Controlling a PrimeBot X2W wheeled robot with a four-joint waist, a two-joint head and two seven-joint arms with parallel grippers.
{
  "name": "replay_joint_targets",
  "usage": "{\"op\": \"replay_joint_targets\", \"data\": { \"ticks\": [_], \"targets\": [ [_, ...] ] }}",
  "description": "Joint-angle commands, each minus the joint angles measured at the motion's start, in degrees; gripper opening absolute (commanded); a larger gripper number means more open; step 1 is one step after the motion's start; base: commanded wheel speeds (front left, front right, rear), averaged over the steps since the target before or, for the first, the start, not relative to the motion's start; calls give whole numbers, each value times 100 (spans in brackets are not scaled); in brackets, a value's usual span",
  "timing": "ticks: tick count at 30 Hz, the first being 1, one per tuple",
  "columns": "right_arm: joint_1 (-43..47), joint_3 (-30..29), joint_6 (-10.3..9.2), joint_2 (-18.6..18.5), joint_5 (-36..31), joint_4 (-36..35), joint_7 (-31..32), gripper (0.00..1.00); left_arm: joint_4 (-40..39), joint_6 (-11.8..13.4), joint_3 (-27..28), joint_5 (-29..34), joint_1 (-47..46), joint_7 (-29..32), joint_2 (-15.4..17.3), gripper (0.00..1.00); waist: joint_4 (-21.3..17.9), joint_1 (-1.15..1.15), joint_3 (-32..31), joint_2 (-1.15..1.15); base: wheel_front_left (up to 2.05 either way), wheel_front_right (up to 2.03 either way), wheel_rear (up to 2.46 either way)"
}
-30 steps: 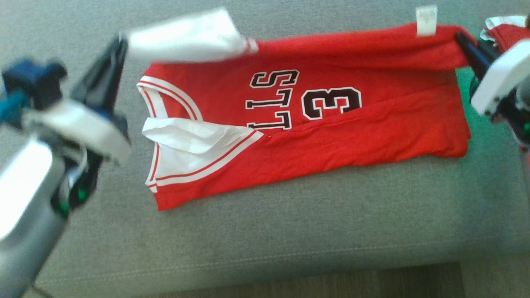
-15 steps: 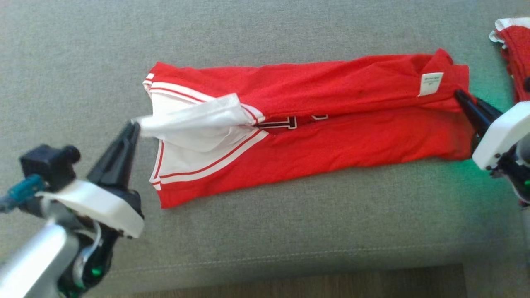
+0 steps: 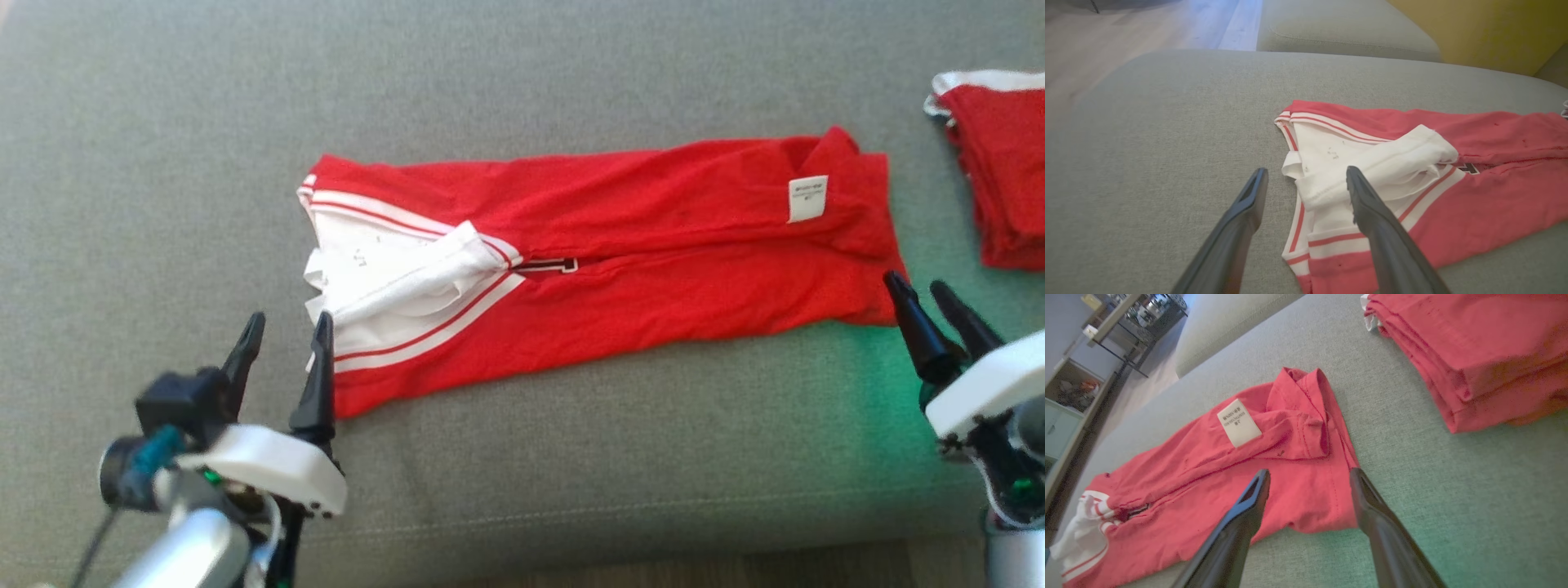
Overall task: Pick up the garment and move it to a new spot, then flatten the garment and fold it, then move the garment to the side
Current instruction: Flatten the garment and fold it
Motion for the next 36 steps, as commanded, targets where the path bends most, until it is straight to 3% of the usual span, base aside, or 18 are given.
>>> {"op": "replay_joint_targets", "data": {
  "ticks": [1,5,8,16,26,33,34,36],
  "targets": [
    [-50,5,-2,25,59,-276,-55,100,-121,118,280,196,-57,-85,71,100,-15,1,-154,0,0,0,0],
    [-137,-268,-2,263,124,-94,-134,100,-198,355,351,922,126,-116,-275,100,38,1,-371,0,0,0,0],
    [-387,-401,-2,321,65,295,-215,100,-278,386,382,1425,293,-118,-531,100,131,1,-505,0,0,0,0],
    [-1298,-871,-2,347,-921,1766,-438,100,-141,40,430,1902,500,-119,-925,100,520,1,-622,0,0,0,0],
    [-1860,-1575,-2,154,-2369,2932,-307,100,77,-335,628,2135,569,-120,-1335,100,872,1,-537,0,0,0,0],
    [-1915,-1509,-2,283,-2328,3147,366,98,198,-549,842,2265,618,-120,-1554,100,871,1,-491,0,0,0,0],
    [-1887,-1468,-2,294,-2259,3136,465,58,214,-579,875,2281,619,-120,-1577,100,862,1,-499,0,0,0,0],
    [-1820,-1377,-2,310,-2108,3082,659,0,232,-627,954,2311,627,-120,-1615,100,831,1,-514,0,0,0,0]
  ]
}}
